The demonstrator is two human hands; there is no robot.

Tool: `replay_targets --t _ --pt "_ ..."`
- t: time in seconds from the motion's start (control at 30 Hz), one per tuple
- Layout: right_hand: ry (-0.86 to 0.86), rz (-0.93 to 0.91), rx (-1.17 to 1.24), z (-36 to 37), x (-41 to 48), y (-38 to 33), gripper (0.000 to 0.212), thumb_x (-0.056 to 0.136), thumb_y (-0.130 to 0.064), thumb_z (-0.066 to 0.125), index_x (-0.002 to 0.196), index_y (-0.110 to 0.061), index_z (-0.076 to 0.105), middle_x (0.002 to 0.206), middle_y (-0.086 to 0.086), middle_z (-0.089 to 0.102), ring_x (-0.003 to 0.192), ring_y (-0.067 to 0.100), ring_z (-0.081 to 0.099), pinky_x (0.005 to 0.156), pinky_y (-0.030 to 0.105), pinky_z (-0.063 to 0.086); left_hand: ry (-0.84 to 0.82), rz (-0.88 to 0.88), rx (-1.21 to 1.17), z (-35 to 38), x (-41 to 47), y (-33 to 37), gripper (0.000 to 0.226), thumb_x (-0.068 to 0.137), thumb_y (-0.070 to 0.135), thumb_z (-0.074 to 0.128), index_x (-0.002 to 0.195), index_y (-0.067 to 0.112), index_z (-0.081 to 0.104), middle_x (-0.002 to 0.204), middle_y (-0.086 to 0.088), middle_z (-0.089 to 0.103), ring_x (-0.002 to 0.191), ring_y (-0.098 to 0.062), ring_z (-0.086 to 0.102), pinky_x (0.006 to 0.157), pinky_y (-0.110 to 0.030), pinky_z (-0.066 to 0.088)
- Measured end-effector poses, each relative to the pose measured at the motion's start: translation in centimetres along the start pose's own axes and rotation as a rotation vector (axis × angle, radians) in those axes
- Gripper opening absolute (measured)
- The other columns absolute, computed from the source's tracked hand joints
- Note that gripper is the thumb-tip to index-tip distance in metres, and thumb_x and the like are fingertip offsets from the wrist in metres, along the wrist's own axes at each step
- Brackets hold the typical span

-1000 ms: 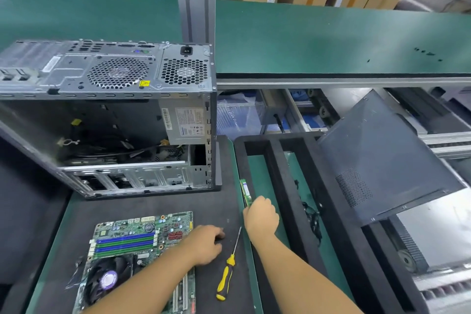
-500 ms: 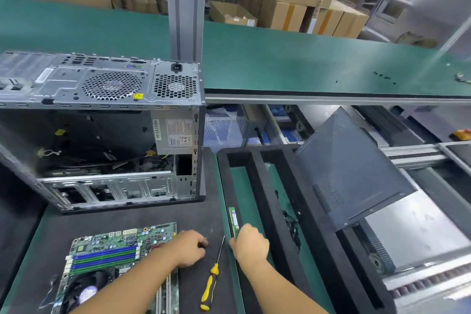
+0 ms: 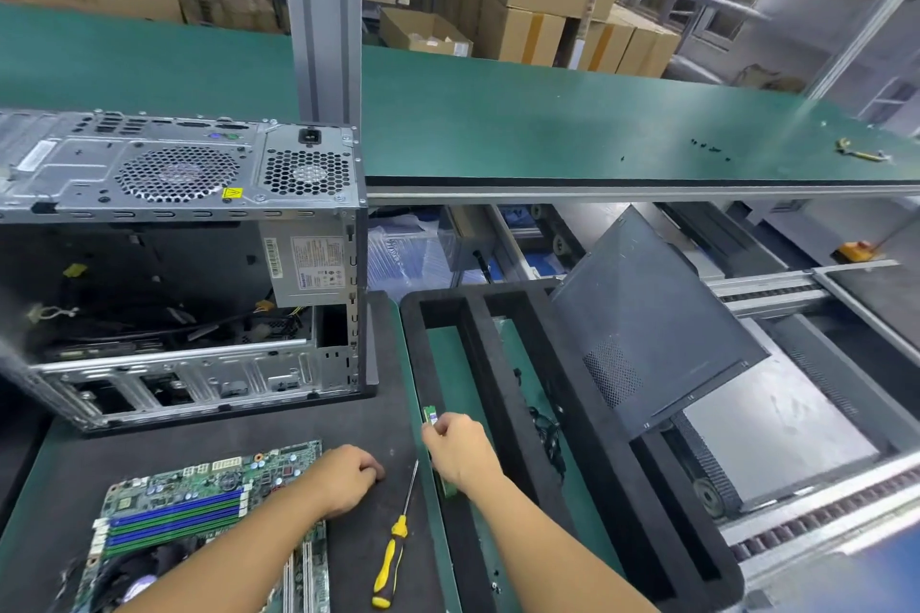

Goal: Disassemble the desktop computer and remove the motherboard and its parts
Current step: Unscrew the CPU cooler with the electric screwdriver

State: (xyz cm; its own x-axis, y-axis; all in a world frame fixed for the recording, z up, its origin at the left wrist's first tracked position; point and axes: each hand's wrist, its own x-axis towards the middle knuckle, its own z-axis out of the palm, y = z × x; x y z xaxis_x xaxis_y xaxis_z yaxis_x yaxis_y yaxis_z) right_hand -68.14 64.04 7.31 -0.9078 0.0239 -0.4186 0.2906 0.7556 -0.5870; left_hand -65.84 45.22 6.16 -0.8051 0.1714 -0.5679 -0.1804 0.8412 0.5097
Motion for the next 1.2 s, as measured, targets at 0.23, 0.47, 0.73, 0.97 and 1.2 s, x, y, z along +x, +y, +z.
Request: replay_targets --t 0.23,0.47,0.73,0.97,1.2 --pt "-0.327 0.125 0.471 0.1 -1.4 -2.9 0.025 0.097 -0.036 0.047 0.086 -0.016 0.058 0.057 0.002 0.067 0.034 0.01 0.026 0.038 0.016 0.021 0.15 0.01 -0.528 -0.1 -0.5 -1.3 0.029 0.102 0.001 0.042 0.106 0.01 0.068 0.086 -0.002 0.076 0.084 -0.016 0.071 0.081 -0.025 0.055" --pt "-0.285 -0.118 0.246 1.1 -2.5 -6.6 0.012 0.093 -0.022 0.048 0.089 -0.019 0.059 0.059 -0.004 0.067 0.038 0.012 0.041 0.039 0.02 0.034 0.21 -0.013 -0.648 -2.4 -2.5 -1.7 0.029 0.1 -0.003 0.039 0.105 0.011 0.065 0.081 -0.009 0.075 0.067 -0.017 0.067 0.053 -0.02 0.043" --pt "-0.274 -0.151 0.32 3.4 -6.1 -9.6 0.013 0.096 -0.019 0.053 0.087 -0.018 0.061 0.065 -0.002 0.067 0.04 0.009 0.045 0.038 0.02 0.035 0.308 0.071 -0.591 -4.9 -6.7 -4.9 0.028 0.097 -0.001 0.05 0.095 0.018 0.071 0.084 0.002 0.075 0.081 -0.022 0.069 0.067 -0.026 0.053" --pt "-0.288 -0.158 0.247 7.5 -9.8 -12.2 0.015 0.097 -0.014 0.052 0.086 -0.013 0.061 0.067 0.0 0.066 0.044 0.011 0.047 0.042 0.019 0.038 0.436 0.113 -0.379 -8.1 -12.8 -12.0 0.027 0.1 0.015 0.048 0.099 0.036 0.064 0.089 0.023 0.073 0.05 -0.008 0.053 0.049 -0.023 0.044" --pt "-0.331 -0.217 0.07 13.3 -13.0 -14.2 0.009 0.096 -0.016 0.051 0.103 -0.017 0.057 0.073 -0.001 0.06 0.048 0.01 0.048 0.046 0.022 0.038 0.319 0.07 -0.194 -6.3 -16.6 -19.6 0.021 0.097 0.026 0.057 0.115 0.036 0.061 0.131 0.011 0.057 0.112 -0.007 0.057 0.097 -0.028 0.044"
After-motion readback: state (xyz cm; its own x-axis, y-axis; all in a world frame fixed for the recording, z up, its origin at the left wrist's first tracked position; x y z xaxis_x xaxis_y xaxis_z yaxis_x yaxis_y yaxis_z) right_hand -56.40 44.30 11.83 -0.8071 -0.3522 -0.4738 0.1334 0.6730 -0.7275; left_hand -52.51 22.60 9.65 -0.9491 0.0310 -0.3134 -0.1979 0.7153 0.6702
